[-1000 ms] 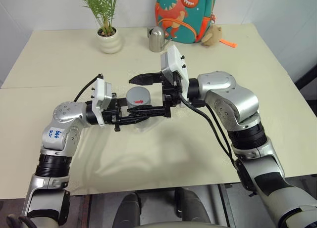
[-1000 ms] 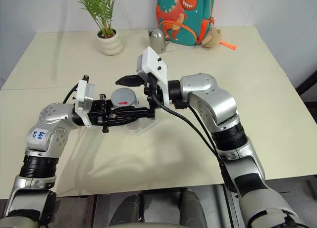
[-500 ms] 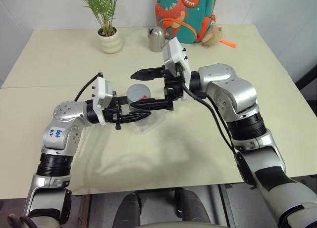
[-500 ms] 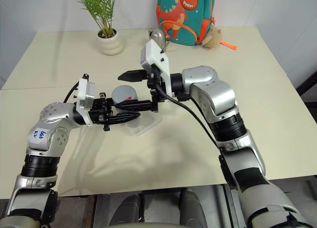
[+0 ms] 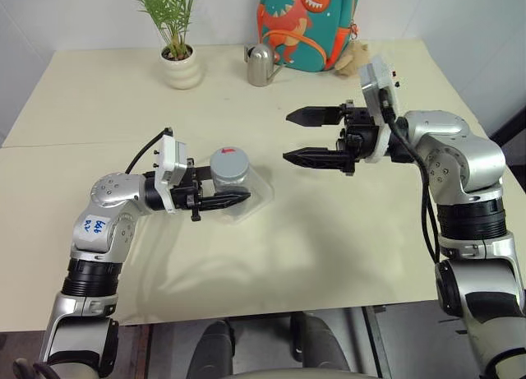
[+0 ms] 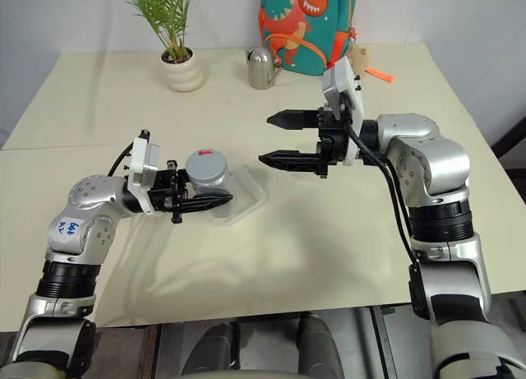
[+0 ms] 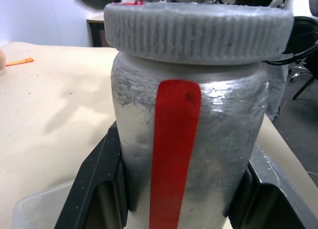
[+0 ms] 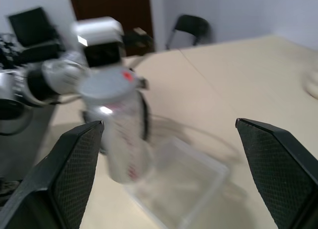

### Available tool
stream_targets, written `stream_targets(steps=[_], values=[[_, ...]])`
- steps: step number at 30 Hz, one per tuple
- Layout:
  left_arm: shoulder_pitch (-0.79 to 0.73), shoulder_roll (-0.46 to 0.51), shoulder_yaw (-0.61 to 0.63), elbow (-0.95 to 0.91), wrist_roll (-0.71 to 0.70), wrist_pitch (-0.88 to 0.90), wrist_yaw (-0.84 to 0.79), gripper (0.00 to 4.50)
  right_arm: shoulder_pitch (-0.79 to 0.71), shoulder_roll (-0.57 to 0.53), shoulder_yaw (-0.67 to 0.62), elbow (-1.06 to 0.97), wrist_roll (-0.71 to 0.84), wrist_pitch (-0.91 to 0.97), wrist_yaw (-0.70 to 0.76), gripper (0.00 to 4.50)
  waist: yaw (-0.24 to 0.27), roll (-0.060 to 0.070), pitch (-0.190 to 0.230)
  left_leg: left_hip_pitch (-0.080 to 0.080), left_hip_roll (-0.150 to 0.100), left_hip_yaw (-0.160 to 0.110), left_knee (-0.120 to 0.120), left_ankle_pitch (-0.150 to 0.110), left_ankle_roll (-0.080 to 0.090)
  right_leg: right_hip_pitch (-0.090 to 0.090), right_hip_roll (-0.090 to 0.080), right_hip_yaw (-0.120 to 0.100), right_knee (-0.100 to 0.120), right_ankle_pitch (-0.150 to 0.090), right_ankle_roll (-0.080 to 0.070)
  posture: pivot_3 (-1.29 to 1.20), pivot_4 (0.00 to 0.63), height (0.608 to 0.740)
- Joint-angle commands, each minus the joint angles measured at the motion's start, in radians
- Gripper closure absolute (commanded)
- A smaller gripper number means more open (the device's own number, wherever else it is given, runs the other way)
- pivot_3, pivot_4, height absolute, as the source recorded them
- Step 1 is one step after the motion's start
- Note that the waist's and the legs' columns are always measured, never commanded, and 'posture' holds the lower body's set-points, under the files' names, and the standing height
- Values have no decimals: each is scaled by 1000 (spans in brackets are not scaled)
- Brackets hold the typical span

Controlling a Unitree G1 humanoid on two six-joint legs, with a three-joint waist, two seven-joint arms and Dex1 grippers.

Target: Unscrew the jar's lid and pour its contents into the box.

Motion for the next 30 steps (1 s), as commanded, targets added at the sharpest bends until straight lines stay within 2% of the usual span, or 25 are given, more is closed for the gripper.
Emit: stream_targets(steps=[1, 8, 14, 21, 30], values=[[-20, 5, 11, -22, -1, -14, -4, 2551, -28, 43, 3, -91, 46, 21, -22, 36, -3, 0, 0, 0, 0, 0, 0, 0, 0, 0, 0, 0, 0, 0, 0, 0, 150, 740], [-28, -7, 1, -19, 0, -9, 6, 2551, -65, 180, 117, -135, -31, 19, -148, 36, -6, 0, 0, 1, 0, 0, 1, 0, 0, 0, 0, 1, 2, 0, 0, 0, 150, 740], [-26, -11, -4, -23, -3, -6, 9, 2551, -83, 240, 174, -88, -106, -27, -190, 36, -2, 0, 0, 0, 0, 0, 1, 0, 0, 0, 0, 0, 2, 0, 0, 0, 150, 740], [-24, -13, -7, -28, -6, -2, 10, 2551, -95, 243, 164, -43, -124, -53, -188, 36, -5, 0, 0, 0, 0, 0, 1, 0, 0, 0, 0, 1, 2, 0, 0, 0, 150, 740], [-17, -11, -3, -21, -6, -10, 6, 2551, -61, 174, 125, -52, -98, -46, -151, 36, -5, 0, 0, 0, 0, 0, 1, 0, 0, 0, 0, 1, 2, 0, 0, 0, 150, 740]])
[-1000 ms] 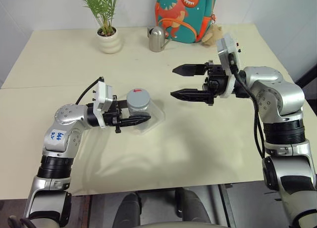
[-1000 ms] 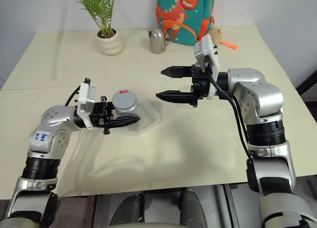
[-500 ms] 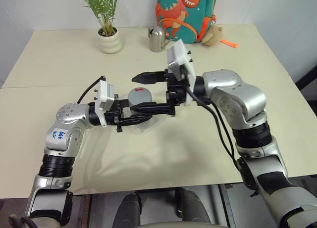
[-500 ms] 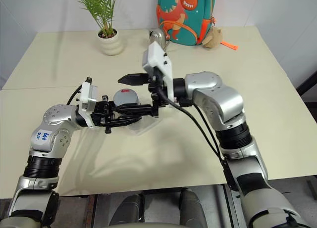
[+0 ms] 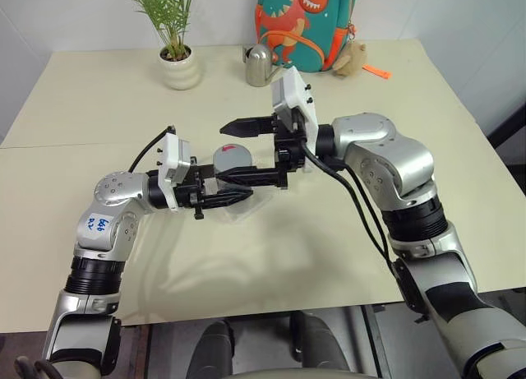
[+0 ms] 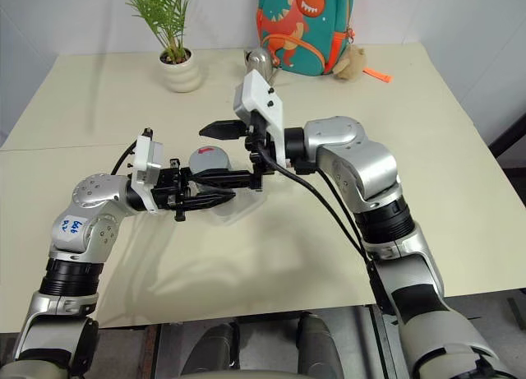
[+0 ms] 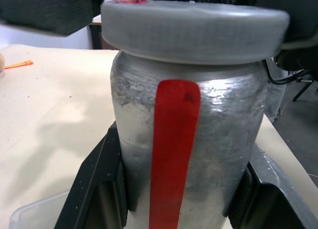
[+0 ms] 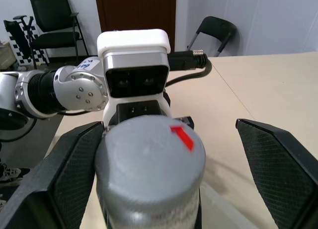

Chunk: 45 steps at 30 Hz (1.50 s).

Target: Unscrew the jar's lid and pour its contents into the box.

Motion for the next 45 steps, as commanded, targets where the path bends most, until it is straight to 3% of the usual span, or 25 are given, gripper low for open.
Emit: stream_targets(steps=[1, 24, 38, 41, 45], values=[[-4, 0, 8, -26, -6, -14, -14, 2551, 11, -31, -58, -26, 15, -8, 5, 36, 0, 0, 0, 0, 0, 0, 0, 0, 0, 0, 0, 0, 0, 0, 0, 0, 150, 740], [7, 1, 22, -30, -7, -25, -21, 2551, 36, -53, -64, -80, 88, 23, 62, 36, 0, 0, 0, 0, 0, 0, 0, 0, 0, 0, 0, 0, 0, 0, 0, 0, 150, 740], [6, -8, 15, -34, -6, -24, -15, 2551, -1, 9, -23, -50, 44, 19, 22, 36, 0, 0, 0, 0, 0, 0, 0, 0, 0, 0, 0, 0, 0, 0, 0, 0, 150, 740], [5, -9, 13, -34, -5, -24, -14, 2551, 1, 12, -21, -49, 42, 19, 26, 611, 0, 0, 0, 0, 0, 0, 0, 0, 0, 0, 0, 0, 0, 0, 0, 0, 150, 740], [8, -7, 18, -38, -7, -24, -12, 2551, 10, 5, -11, -57, 43, 27, 48, 1921, 0, 0, 0, 0, 0, 0, 0, 0, 0, 0, 0, 0, 0, 0, 0, 0, 150, 740]])
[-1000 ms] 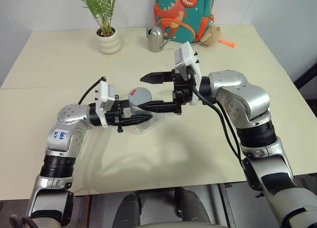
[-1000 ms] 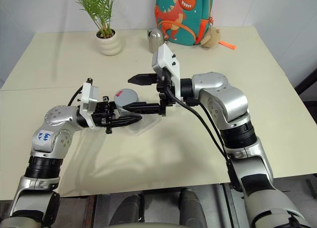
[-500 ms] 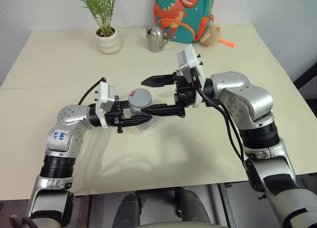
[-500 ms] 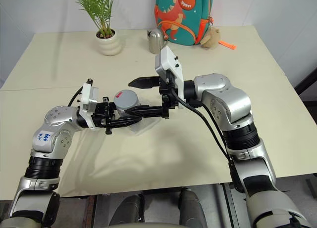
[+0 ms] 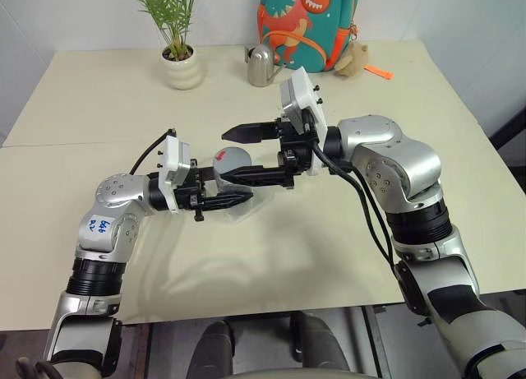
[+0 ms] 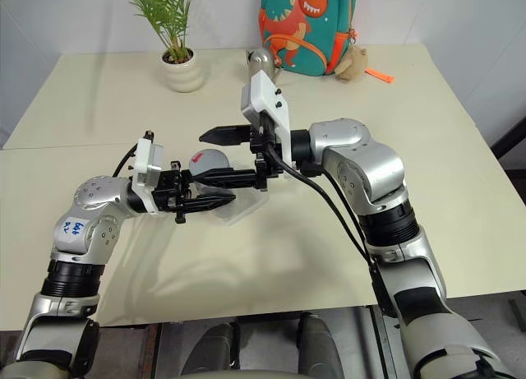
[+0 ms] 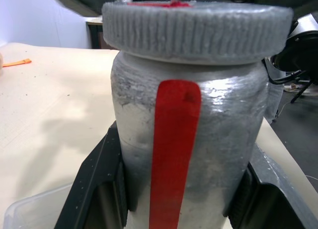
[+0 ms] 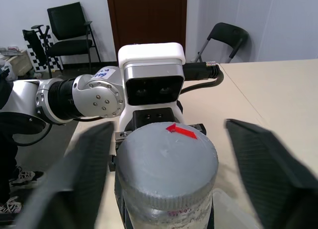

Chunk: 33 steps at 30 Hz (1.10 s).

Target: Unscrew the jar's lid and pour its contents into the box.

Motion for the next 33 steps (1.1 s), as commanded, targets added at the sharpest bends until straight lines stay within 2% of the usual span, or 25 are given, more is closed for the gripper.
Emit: stream_targets(steps=[1, 11, 14, 19, 33], values=[[-1, 0, 18, -44, -10, -19, 0, 2551, -7, -3, 7, -25, 5, 2, 18, 2222, 0, 0, 0, 0, 0, 0, 0, 0, 0, 0, 0, 0, 0, 0, 0, 0, 150, 740], [1, -1, 21, -40, -8, -24, 2, 2551, -13, 11, -39, -27, 52, 32, 8, 2222, 0, 0, 0, 0, 0, 0, 0, 0, 0, 0, 0, 0, 0, 0, 0, 0, 150, 740], [-1, -2, 20, -36, -7, -27, 2, 2551, -26, 20, -64, -25, 83, 64, -10, 1636, 0, 0, 0, 0, 0, 0, 0, 0, 0, 0, 0, 0, 0, 0, 0, 0, 150, 740], [-2, -7, 16, -35, -8, -29, 2, 2551, -28, 3, -38, -32, 44, 39, -9, 8, 0, 0, 0, 0, 0, 0, 0, 0, 0, 0, 0, 0, 0, 0, 0, 0, 150, 740], [1, -5, 15, -45, -9, -22, 2, 2551, -1, 17, -8, -22, -10, 16, -13, 8, -1, 0, 0, 0, 0, 0, 0, 0, 0, 0, 0, 0, 0, 0, 0, 0, 150, 740]])
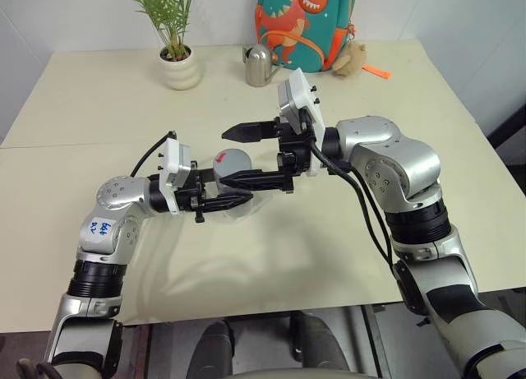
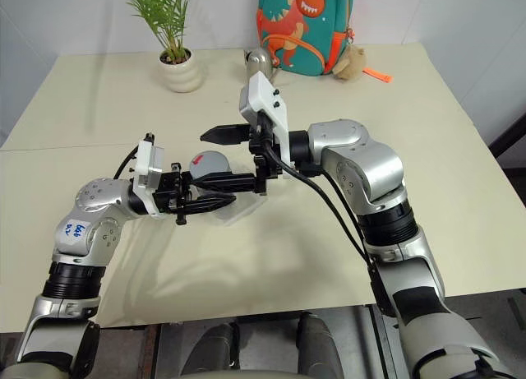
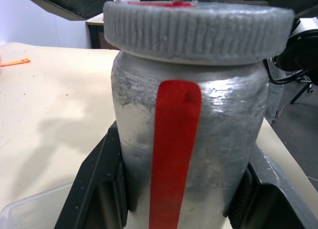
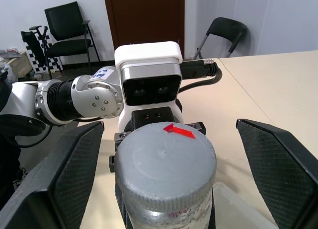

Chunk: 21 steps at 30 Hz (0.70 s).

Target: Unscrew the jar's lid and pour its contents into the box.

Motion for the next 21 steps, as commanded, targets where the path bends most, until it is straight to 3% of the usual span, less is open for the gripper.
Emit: stream_targets(steps=[1, 3, 7, 11, 17, 21], values=[[-11, 2, 15, -45, -9, -12, 0, 2551, 0, 5, -1, -20, -1, -23, 0, 186, 0, 0, 0, 0, 0, 0, 0, 0, 0, 0, 0, 0, 0, 0, 0, 0, 150, 740], [-12, 3, 15, -46, -10, -10, 1, 2551, 4, 1, 1, -22, -1, -20, 4, 575, 0, 0, 0, 0, 0, 0, 0, 0, 0, 0, 0, 0, 0, 0, 0, 0, 150, 740], [-14, 4, 16, -47, -11, -9, 1, 2551, 14, -3, 3, -30, 8, -16, 21, 1892, 0, 0, 0, 0, 0, 0, 0, 0, 0, 0, 0, 0, 0, 0, 0, 0, 150, 740], [-11, 5, 16, -50, -12, -7, 2, 2551, 8, 21, -41, -31, 50, 7, -6, 1955, 0, 0, 0, 0, 0, 0, 0, 0, 0, 0, 0, 0, 0, 0, 0, 0, 150, 740], [2, 8, 19, -57, -11, -5, 2, 2551, -11, 76, -230, -35, 282, 176, -105, 1955, 1, 0, 0, 0, 0, 0, 0, 0, 0, 0, 0, 0, 0, 0, 0, 0, 150, 740], [11, 11, 22, -63, -12, -3, 7, 2551, 24, 53, -278, -63, 286, 170, -174, 1955, 2, 0, 0, 0, 0, 0, 0, 0, 0, 0, 0, 0, 0, 0, 0, 0, 150, 740]])
